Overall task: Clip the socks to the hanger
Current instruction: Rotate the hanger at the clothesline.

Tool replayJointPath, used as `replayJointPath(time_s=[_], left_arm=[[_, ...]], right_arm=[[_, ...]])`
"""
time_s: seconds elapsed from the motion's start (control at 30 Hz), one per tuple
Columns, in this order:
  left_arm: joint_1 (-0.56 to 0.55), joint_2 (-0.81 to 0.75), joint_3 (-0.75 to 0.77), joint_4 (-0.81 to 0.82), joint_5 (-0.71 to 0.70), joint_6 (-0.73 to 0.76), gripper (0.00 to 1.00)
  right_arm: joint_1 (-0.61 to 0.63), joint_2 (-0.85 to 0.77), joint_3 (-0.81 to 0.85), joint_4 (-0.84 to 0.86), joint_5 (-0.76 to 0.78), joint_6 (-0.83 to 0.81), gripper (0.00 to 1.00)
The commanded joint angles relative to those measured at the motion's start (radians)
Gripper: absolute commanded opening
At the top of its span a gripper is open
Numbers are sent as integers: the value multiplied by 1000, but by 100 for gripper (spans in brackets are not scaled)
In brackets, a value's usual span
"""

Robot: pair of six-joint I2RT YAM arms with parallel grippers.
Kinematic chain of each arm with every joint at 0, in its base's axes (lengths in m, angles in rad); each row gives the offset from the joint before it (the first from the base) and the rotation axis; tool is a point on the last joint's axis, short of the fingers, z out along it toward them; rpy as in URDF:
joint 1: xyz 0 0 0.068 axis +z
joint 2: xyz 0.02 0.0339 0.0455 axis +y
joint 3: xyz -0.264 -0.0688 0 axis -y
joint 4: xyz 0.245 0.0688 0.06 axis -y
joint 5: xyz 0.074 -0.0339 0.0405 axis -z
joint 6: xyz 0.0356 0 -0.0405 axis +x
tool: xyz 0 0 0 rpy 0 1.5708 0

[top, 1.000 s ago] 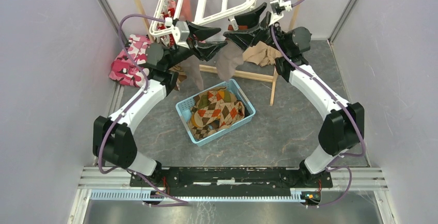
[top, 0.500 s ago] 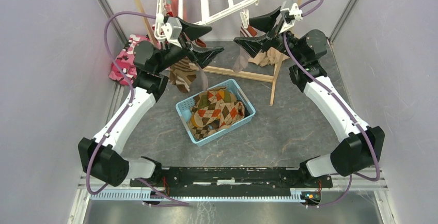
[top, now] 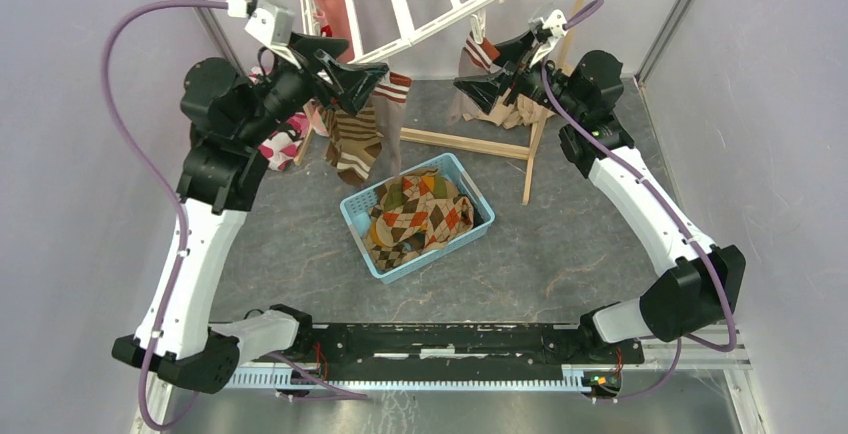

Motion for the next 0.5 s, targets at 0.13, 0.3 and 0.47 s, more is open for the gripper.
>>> replayJointPath(time_s=[0.13, 0.3, 0.47], left_arm=[[8, -33, 79, -341, -277, 39, 98], [18, -54, 39, -375, -396, -23, 93], [59, -37, 59, -417, -446, -51, 87]], right_arm=[[-2, 4, 35, -8, 29, -7, 85], [-2, 11, 41, -4, 34, -4, 82], [-3, 36, 68, -10, 43, 3, 77]])
